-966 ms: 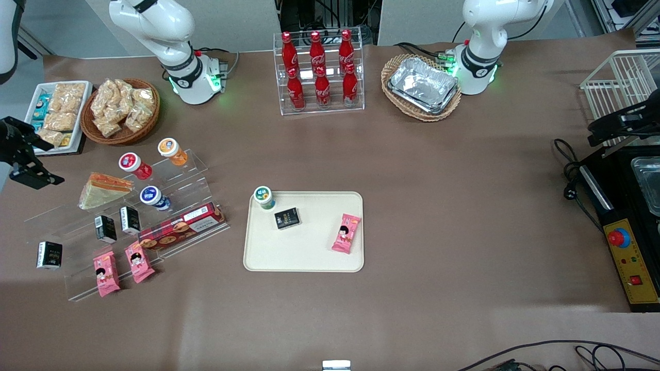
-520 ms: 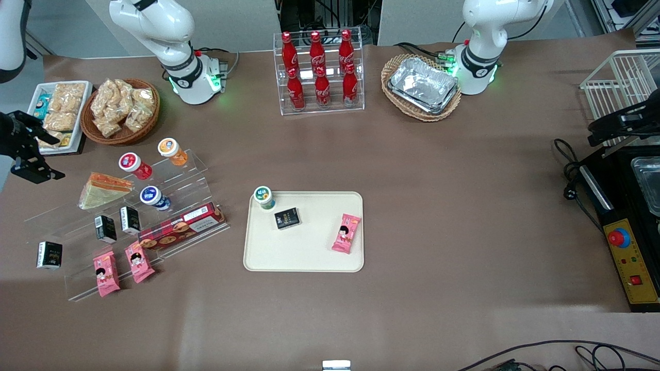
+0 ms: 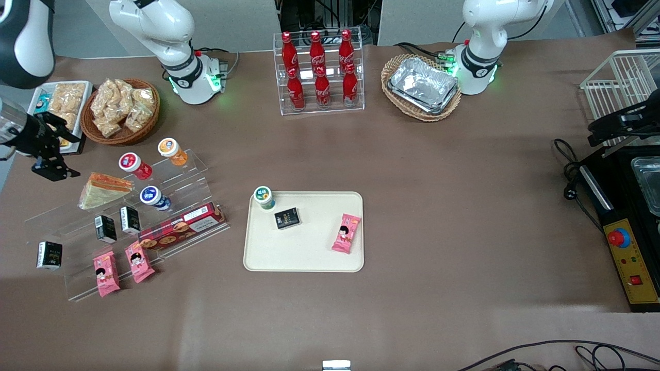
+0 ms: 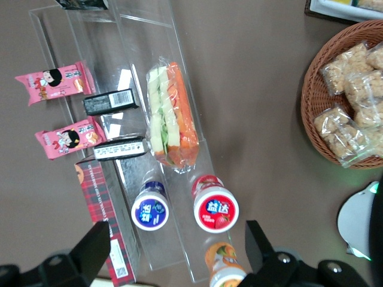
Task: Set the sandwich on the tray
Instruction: 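Lower the right gripper and grasp the wrapped sandwich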
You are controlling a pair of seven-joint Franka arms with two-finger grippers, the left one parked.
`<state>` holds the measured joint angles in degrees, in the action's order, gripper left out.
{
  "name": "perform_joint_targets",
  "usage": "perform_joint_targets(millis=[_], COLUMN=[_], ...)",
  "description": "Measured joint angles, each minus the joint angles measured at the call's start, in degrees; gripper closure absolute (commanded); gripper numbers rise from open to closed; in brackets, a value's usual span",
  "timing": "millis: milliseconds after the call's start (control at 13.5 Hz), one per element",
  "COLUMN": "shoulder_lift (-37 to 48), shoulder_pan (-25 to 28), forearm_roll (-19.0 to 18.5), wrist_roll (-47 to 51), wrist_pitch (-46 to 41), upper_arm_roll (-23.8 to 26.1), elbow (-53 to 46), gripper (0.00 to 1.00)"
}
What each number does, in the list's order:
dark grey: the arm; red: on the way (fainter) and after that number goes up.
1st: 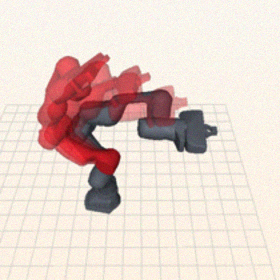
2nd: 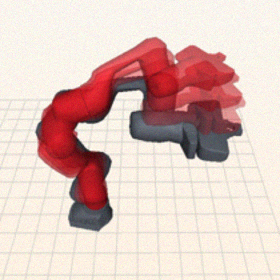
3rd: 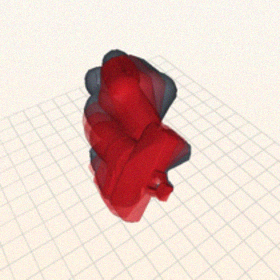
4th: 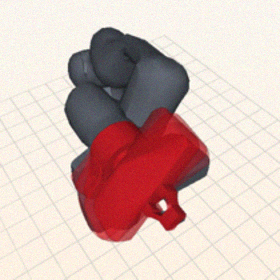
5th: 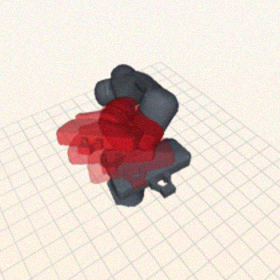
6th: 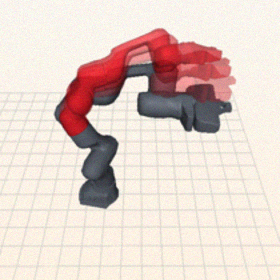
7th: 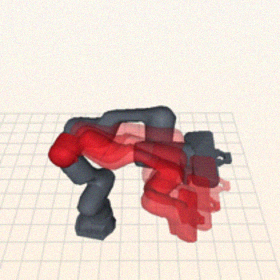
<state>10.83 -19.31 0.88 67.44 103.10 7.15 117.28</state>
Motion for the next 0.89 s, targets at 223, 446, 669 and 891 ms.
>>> perform_joint_targets(millis=[223,446,669,891], shoulder_lift=[-0.5,-1.5,-2.1,-2.7], shoulder_pan=[-0.7,-2.7,-2.8,-3.3], forearm_roll=[0.0,0.0,0.0,0.0], wrist_roll=[0.3,0.0,-0.4,-0.4], wrist_pitch=[7.6,12.0,15.5,19.8], upper_arm_roll=[-0.6,-0.8,-0.8,-0.8], elbow=[5.4,8.7,11.1,13.5], gripper=[0.0,0.0,0.0,0.0])
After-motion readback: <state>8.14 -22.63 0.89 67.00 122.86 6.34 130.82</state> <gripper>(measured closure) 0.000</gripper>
